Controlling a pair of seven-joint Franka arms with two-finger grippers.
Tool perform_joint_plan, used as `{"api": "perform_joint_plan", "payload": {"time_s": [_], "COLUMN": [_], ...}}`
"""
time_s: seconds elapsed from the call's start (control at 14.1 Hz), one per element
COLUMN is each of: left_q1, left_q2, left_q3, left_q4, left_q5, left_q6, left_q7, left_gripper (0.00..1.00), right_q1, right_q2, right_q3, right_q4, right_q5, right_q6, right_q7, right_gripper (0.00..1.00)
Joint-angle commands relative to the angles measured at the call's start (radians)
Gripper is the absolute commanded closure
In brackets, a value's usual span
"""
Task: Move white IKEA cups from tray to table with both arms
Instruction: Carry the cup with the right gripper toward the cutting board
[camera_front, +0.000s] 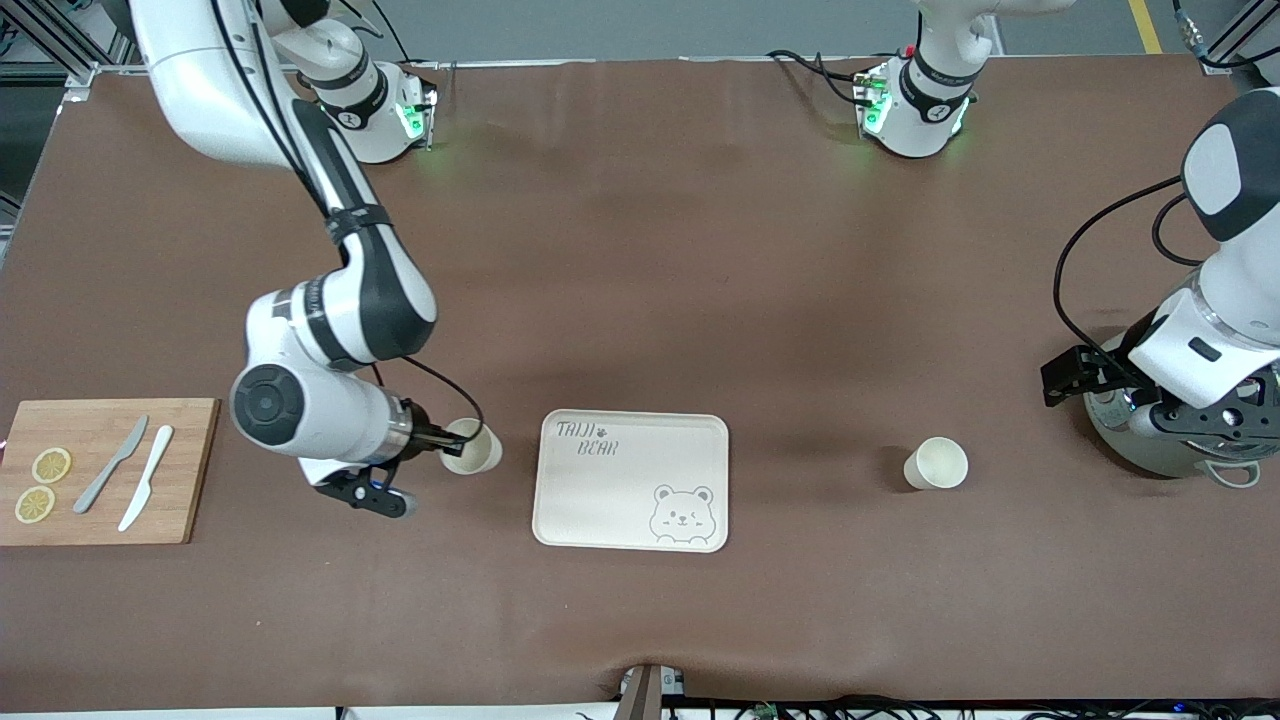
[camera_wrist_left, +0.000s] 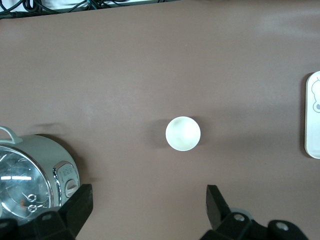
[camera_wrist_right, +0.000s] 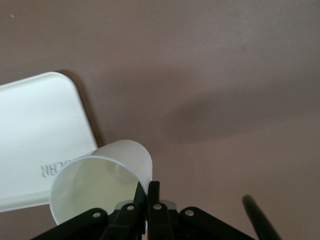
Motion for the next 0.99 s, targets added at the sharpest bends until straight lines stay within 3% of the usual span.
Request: {"api": "perform_joint_plan", "payload": {"time_s": [0.0,0.5,0.92], "left_q1": [0.003,0.0,-0.005], "left_q2": [-0.017,-0.012,-0.004], "left_q3": [-0.001,-0.008,-0.01], "left_q4": [0.005,0.027,0.027], "left_q5": [0.014,0.012,0.009], "left_q6": [-0.031,-0.039,-0.037], "left_q7": [-0.014,-0.015,-0.018], "left_gripper": [0.0,0.0,0.0], "right_q1": [-0.066,-0.154,-0.258], "right_q2": [-0.124,-0.213,-0.274], "right_q3": [0.013,0.013,0.012], "right_q4": [-0.156,-0.285,-0.458], "right_q5": [0.002,-0.092,-0.115], "right_q6": [0.012,0.017,0.147], "right_q7": [-0.127,-0.306,-0.531], "right_gripper": [1.0,1.0,1.0]}}
